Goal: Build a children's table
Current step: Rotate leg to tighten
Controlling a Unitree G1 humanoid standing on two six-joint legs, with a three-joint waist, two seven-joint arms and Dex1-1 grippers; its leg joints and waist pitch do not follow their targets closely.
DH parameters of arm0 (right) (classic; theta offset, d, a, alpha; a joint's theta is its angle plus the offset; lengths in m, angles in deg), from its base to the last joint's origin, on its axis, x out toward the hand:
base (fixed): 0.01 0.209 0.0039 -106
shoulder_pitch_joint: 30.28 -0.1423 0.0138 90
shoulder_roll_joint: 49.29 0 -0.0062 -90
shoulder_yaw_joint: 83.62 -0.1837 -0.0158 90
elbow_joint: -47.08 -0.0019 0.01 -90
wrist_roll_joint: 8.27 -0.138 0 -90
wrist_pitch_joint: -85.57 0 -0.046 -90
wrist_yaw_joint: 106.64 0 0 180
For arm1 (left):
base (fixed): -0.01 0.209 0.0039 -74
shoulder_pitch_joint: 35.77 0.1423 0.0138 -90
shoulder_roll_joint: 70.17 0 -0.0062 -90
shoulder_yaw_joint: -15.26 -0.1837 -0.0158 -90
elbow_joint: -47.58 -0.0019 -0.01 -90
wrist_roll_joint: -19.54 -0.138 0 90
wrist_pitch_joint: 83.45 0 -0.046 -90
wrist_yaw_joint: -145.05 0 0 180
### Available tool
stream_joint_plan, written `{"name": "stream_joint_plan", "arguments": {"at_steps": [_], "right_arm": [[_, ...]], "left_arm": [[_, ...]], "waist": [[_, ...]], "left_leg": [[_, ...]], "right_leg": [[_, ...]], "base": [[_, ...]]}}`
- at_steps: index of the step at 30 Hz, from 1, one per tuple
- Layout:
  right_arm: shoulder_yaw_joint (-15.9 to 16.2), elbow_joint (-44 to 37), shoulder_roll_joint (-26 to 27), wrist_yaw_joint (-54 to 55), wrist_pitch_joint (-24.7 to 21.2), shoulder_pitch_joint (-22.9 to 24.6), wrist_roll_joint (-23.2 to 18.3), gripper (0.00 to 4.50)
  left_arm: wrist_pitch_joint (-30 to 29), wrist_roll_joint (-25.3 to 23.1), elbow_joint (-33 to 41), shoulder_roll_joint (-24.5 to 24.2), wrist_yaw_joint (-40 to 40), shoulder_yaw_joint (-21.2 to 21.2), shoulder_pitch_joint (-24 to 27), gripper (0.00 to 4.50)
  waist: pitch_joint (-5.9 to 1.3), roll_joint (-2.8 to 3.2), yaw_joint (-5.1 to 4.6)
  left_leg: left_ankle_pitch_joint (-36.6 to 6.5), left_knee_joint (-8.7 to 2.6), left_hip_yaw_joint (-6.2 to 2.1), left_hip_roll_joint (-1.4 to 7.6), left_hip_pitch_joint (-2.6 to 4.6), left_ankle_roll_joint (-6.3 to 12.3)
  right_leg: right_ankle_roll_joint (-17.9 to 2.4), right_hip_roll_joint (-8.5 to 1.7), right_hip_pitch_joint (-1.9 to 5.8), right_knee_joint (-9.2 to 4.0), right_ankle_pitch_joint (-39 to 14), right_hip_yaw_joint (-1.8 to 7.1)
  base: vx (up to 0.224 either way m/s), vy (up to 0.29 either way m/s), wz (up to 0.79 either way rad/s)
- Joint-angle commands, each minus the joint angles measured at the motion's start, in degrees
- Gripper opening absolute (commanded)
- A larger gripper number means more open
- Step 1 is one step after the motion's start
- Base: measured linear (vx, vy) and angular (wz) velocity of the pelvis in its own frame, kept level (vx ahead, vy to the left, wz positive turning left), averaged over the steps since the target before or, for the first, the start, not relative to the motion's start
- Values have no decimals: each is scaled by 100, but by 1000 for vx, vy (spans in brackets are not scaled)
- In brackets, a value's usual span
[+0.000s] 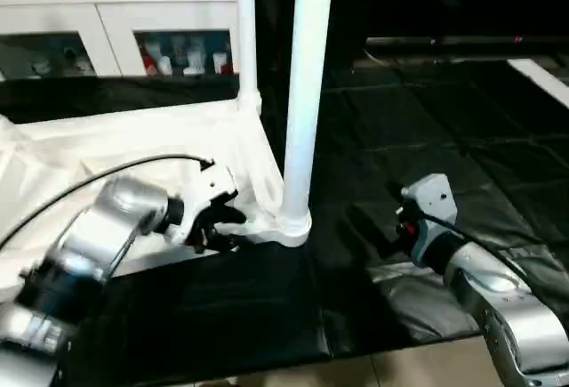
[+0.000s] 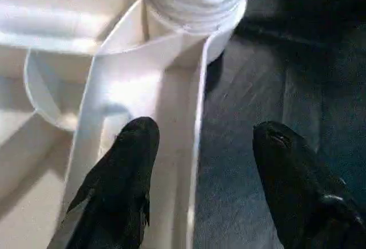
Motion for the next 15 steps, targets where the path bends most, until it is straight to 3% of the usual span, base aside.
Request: {"name": "stream_joint_plan", "arguments": {"at_steps": [1, 5, 7, 15], "right_arm": [[-5, -135, 7, 24, -47, 18, -10, 450], [46, -167, 47, 36, -53, 43, -8, 450], [65, -146, 74, 44, -42, 31, -5, 450], [113, -158, 112, 68, -12, 89, 11, 450]], "left_arm": [[170, -202, -340, 65, -80, -78, -191, 296], [258, -254, -675, 152, -12, -129, -368, 296], [308, -283, -890, 215, -26, -139, -470, 268], [580, -317, -1294, 358, 164, -154, -693, 213]], "waist": [[-312, 67, 29], [-309, 89, 63], [-306, 117, 71], [-307, 131, 126]], "left_leg": [[-963, -426, -90, 328, 164, 53], [-1110, -454, -93, 359, 180, -51], [-1176, -462, -96, 364, 182, -94], [-1180, -472, -95, 372, 181, -130]], "right_leg": [[-1503, -411, 133, -417, 560, 176], [-1517, -426, 118, -423, 278, 181], [-1522, -431, 114, -422, 278, 182], [-1512, -448, 114, -422, 371, 189]], "base": [[0, 0, 0], [0, 0, 0], [0, 0, 0], [0, 0, 0]]}}
